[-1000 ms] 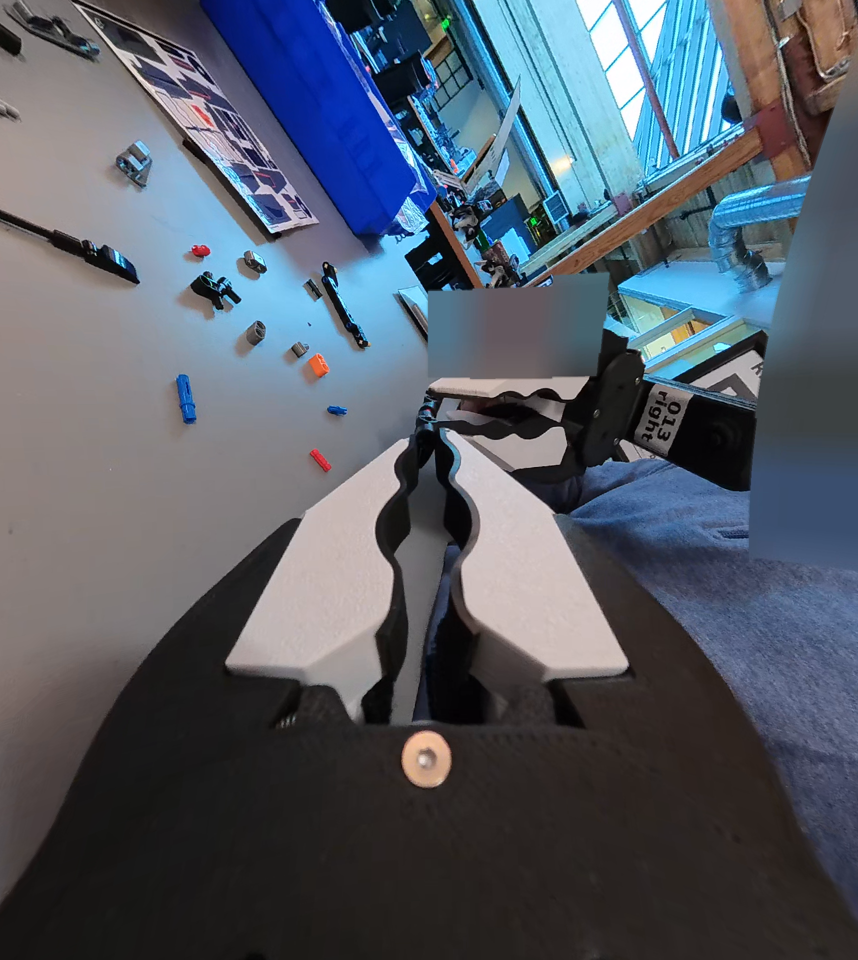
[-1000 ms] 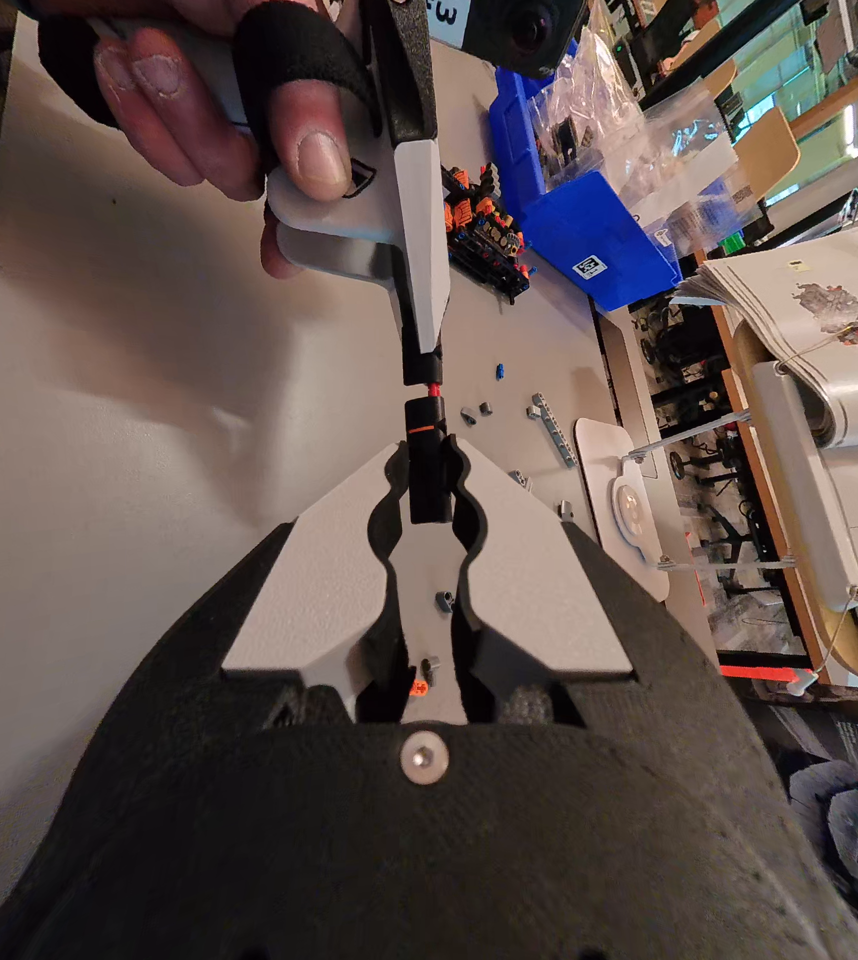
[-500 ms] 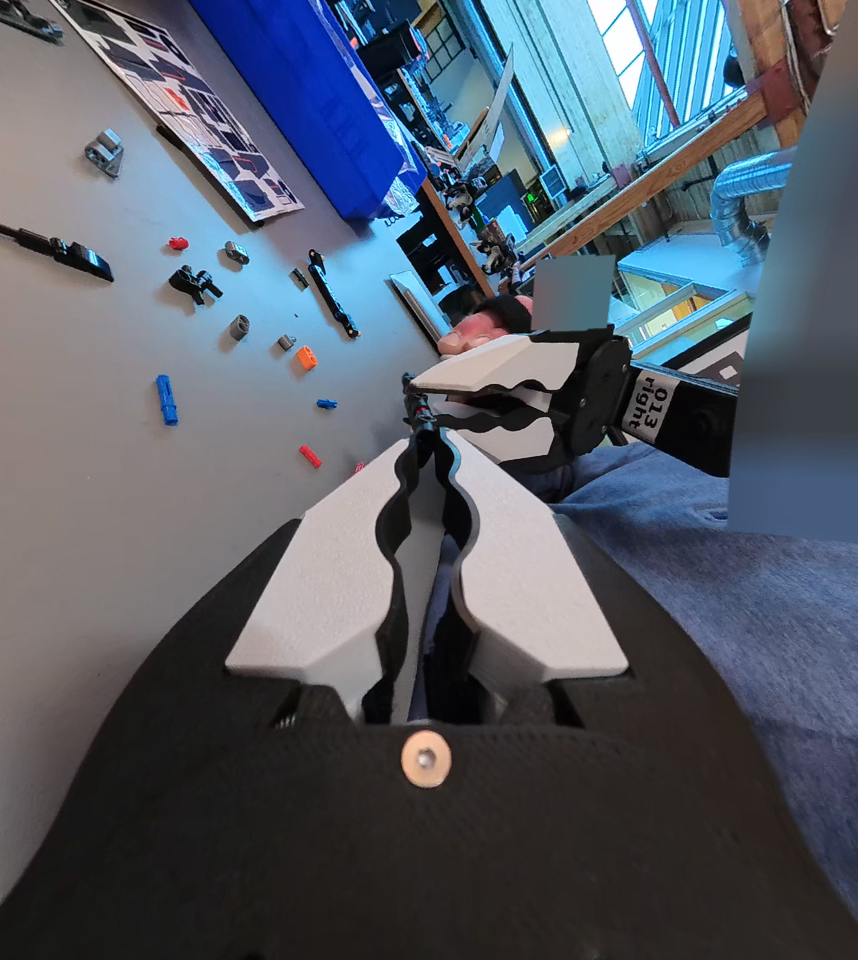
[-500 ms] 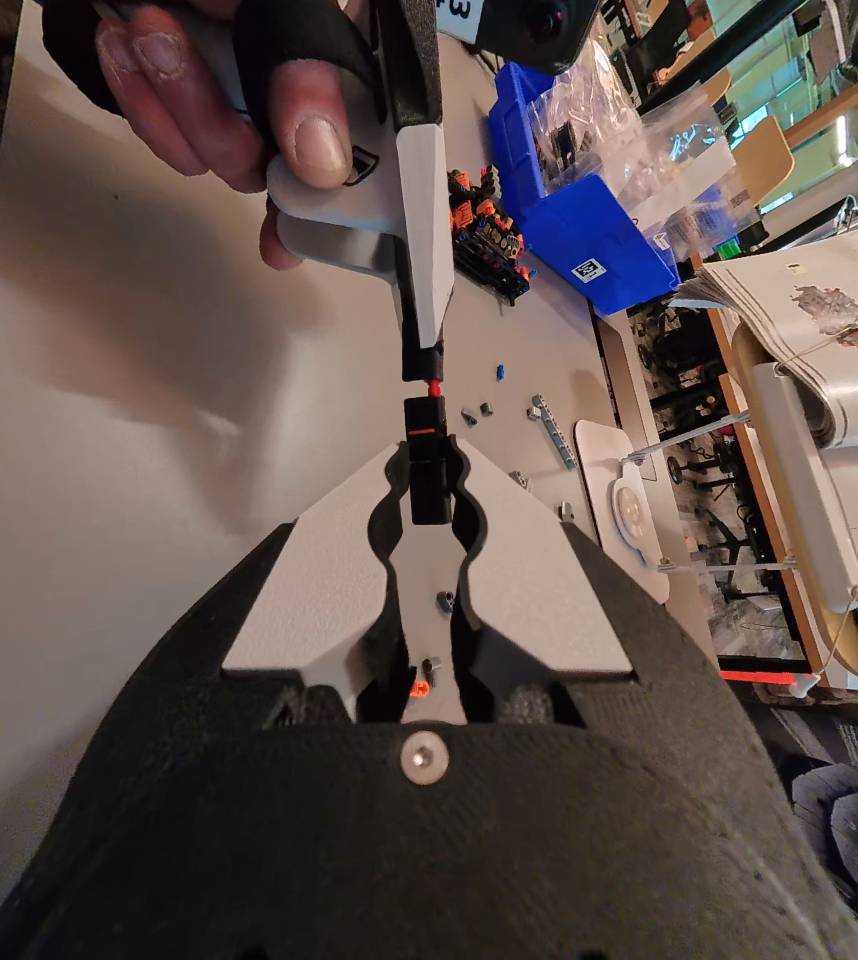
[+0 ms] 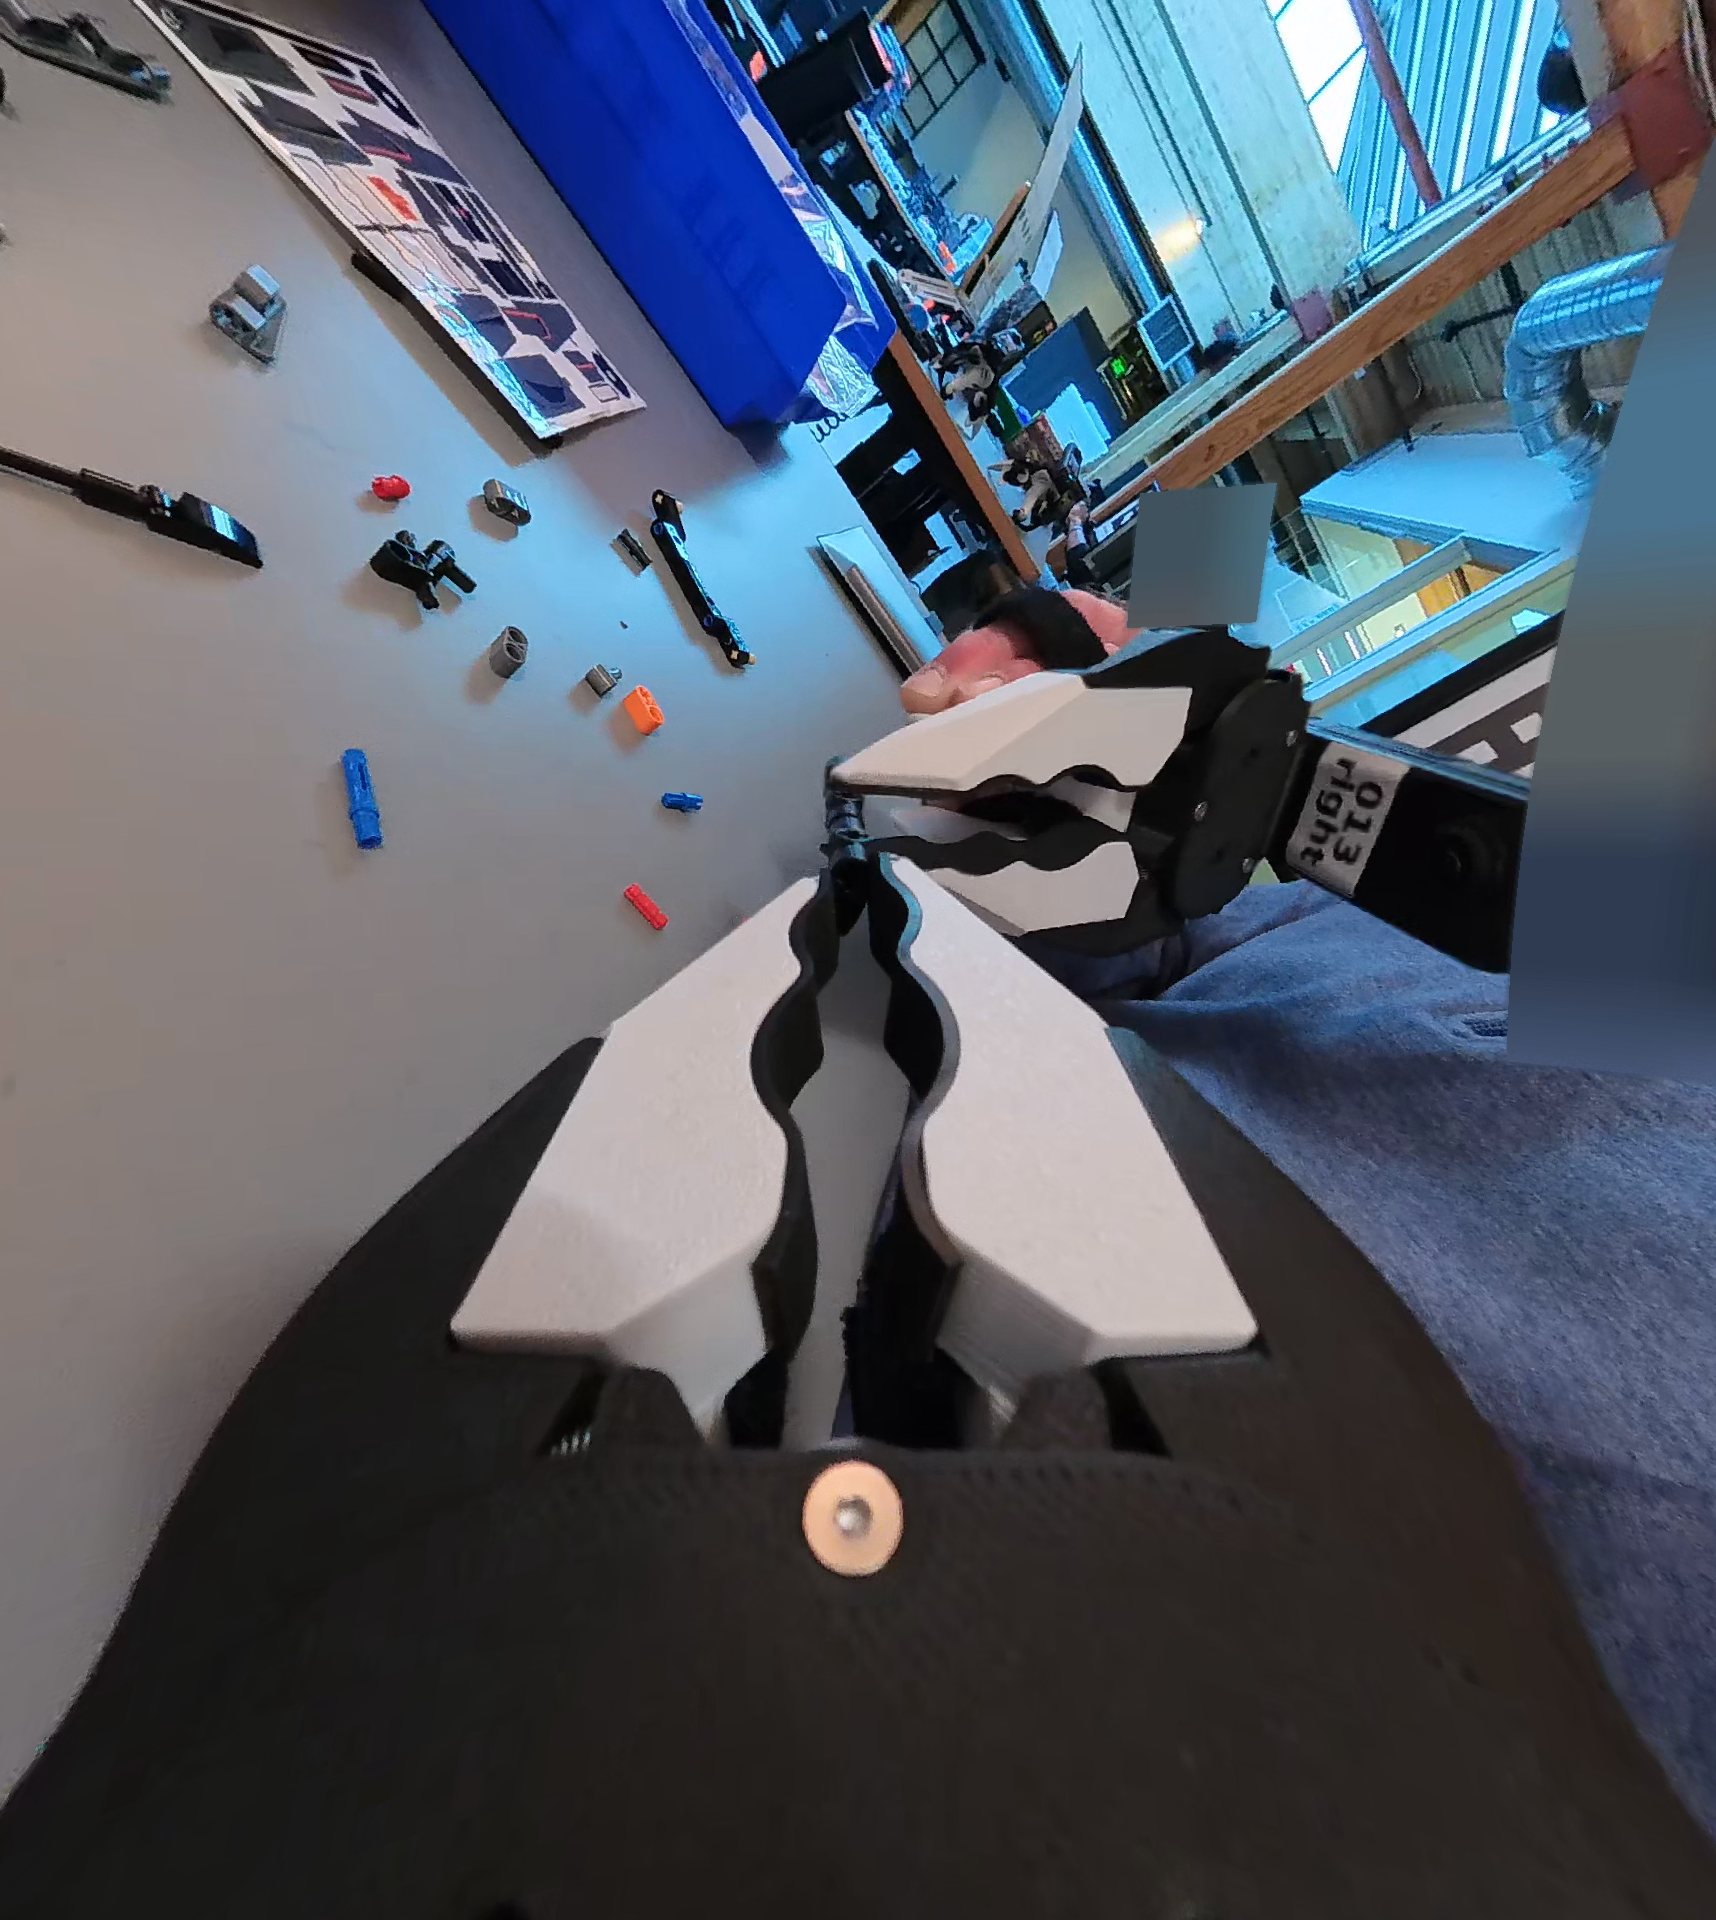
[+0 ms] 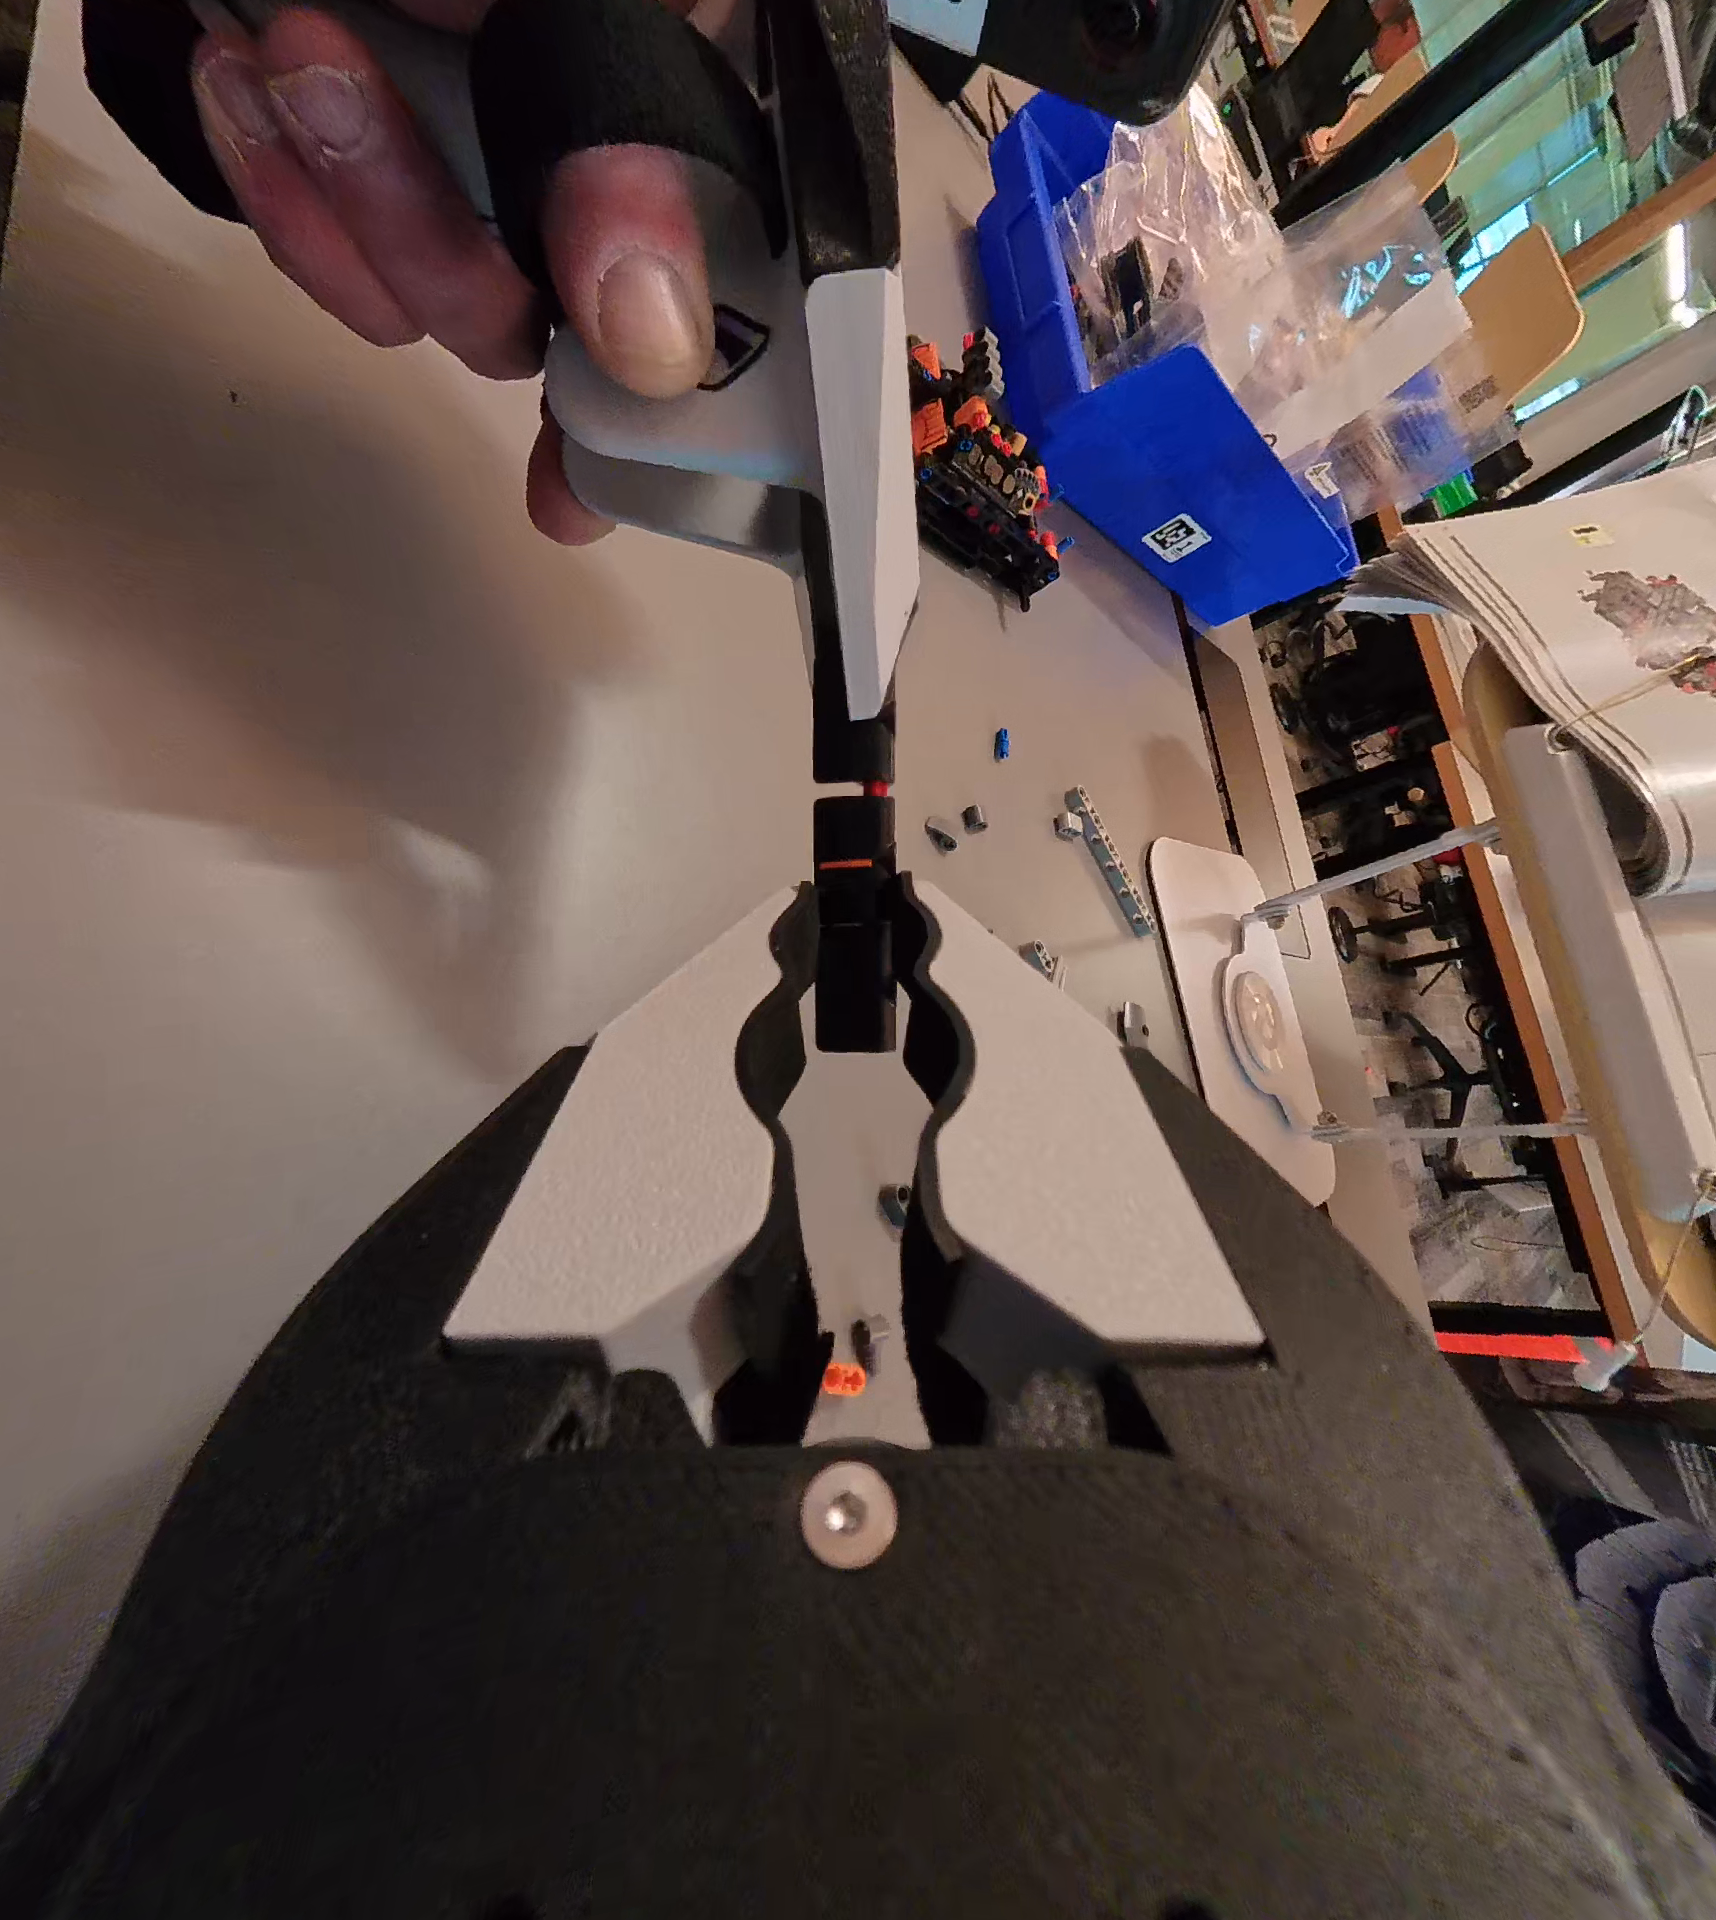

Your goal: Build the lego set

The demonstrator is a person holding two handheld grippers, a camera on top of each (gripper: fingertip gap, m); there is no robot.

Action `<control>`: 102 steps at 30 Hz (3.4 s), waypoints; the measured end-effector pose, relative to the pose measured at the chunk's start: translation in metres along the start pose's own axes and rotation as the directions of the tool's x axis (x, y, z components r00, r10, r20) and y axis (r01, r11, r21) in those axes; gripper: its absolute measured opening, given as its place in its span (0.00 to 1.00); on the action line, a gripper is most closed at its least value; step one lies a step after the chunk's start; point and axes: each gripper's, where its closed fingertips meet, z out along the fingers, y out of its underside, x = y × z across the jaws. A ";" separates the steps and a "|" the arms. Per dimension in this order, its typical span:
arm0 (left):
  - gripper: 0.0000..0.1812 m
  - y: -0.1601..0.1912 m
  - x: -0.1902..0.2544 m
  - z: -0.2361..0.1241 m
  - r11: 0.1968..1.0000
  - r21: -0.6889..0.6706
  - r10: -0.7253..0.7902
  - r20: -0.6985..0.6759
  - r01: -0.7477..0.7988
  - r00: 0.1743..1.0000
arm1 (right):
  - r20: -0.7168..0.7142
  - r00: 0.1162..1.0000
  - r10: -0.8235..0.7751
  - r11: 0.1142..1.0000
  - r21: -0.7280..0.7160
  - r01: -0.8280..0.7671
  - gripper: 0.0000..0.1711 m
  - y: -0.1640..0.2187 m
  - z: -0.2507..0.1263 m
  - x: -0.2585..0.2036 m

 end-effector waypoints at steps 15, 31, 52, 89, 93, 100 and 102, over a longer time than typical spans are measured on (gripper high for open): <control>0.02 -0.002 -0.001 0.001 1.000 0.008 0.008 0.019 -0.008 1.000 | 0.016 0.999 0.029 1.000 0.006 -0.029 0.06 0.000 0.000 0.000; 0.02 -0.013 0.028 0.003 0.983 -0.010 0.183 -0.112 -0.185 0.977 | 0.438 0.674 0.595 0.707 0.115 -0.698 0.07 -0.004 -0.036 0.013; 0.02 0.002 0.056 -0.015 0.939 0.032 0.342 -0.184 -0.342 0.922 | 0.585 0.496 0.641 0.535 0.123 -0.836 0.02 -0.039 -0.050 -0.001; 0.21 0.030 0.003 -0.010 0.231 -0.452 0.972 0.155 -0.862 0.179 | 0.653 0.029 0.757 0.316 -0.327 -0.891 0.02 -0.014 -0.018 -0.033; 0.17 0.039 -0.001 -0.001 0.047 -0.524 0.997 0.074 -0.851 0.010 | 0.647 0.011 0.763 0.311 -0.351 -0.883 0.02 -0.018 -0.016 -0.036; 0.07 0.032 -0.010 0.001 0.017 -0.571 0.996 0.078 -0.821 -0.033 | 0.613 0.057 0.788 0.302 -0.305 -0.903 0.07 -0.014 -0.013 -0.029; 0.07 0.037 -0.020 -0.002 0.083 -0.596 0.997 0.053 -0.798 0.064 | 0.562 0.136 0.816 0.335 -0.268 -0.903 0.18 -0.006 -0.015 -0.022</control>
